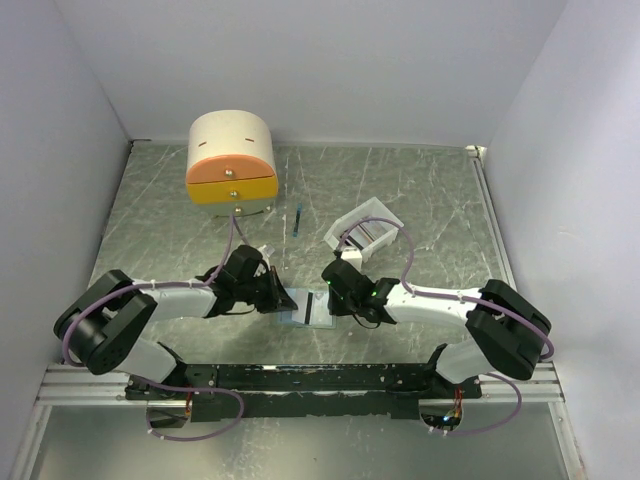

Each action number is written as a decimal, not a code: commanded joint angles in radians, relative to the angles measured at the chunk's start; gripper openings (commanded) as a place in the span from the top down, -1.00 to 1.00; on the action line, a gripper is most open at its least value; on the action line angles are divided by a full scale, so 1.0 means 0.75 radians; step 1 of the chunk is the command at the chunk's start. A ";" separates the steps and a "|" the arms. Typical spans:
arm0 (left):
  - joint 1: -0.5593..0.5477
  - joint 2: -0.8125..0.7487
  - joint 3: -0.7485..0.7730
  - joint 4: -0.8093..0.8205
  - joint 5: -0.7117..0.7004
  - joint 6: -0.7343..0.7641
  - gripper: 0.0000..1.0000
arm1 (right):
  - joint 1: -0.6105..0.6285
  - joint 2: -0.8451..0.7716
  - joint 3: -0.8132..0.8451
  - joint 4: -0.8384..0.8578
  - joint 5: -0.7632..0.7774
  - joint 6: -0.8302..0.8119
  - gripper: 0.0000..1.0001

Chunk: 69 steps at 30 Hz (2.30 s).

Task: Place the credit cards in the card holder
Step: Insert the credit card into the card holder.

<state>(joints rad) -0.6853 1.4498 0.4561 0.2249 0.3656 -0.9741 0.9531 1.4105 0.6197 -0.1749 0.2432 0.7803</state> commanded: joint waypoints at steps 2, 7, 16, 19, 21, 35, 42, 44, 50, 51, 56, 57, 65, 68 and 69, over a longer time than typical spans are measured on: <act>0.009 0.029 0.027 0.007 -0.023 0.002 0.86 | 0.009 -0.003 -0.031 -0.031 0.028 0.013 0.61; 0.008 0.018 0.021 -0.005 -0.049 -0.005 0.86 | 0.010 -0.009 -0.034 -0.032 0.033 0.016 0.61; 0.009 0.021 -0.036 0.095 -0.063 -0.079 0.86 | 0.014 -0.008 -0.055 -0.002 0.020 0.048 0.63; 0.008 0.044 -0.041 0.120 -0.057 -0.082 0.86 | 0.015 -0.003 -0.053 -0.003 0.016 0.060 0.63; 0.008 0.047 -0.052 0.136 -0.060 -0.084 0.86 | 0.016 -0.007 -0.056 -0.008 0.018 0.071 0.63; -0.001 0.078 -0.080 0.214 -0.028 -0.071 0.75 | 0.017 -0.043 -0.063 0.007 0.001 0.124 0.63; -0.001 -0.003 -0.052 0.118 -0.059 -0.040 0.38 | 0.016 -0.086 -0.052 -0.024 0.005 0.128 0.63; -0.001 -0.028 -0.043 0.083 -0.074 -0.029 0.31 | 0.016 -0.102 -0.047 -0.035 -0.001 0.122 0.63; -0.006 -0.029 0.018 0.008 -0.083 0.007 0.20 | 0.015 -0.105 -0.030 -0.074 0.027 0.104 0.65; -0.006 -0.024 0.028 0.001 -0.083 0.011 0.18 | 0.016 -0.098 -0.027 -0.076 0.027 0.101 0.65; -0.015 -0.016 0.037 0.007 -0.082 0.020 0.15 | 0.014 -0.060 -0.043 -0.036 0.016 0.110 0.66; -0.016 -0.015 0.033 0.013 -0.081 0.018 0.15 | 0.016 -0.050 -0.044 -0.031 0.014 0.113 0.67; -0.025 0.026 0.018 0.076 -0.055 -0.003 0.23 | 0.017 -0.034 -0.055 0.012 -0.004 0.127 0.69; -0.042 0.045 0.028 0.090 -0.048 -0.006 0.32 | 0.016 -0.025 -0.057 0.024 -0.011 0.128 0.69; -0.048 0.049 0.034 0.088 -0.049 -0.006 0.33 | 0.017 -0.024 -0.057 0.028 -0.015 0.128 0.69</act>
<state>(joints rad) -0.7021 1.4628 0.4610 0.2638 0.3229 -0.9836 0.9596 1.3766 0.5873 -0.1909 0.2379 0.8604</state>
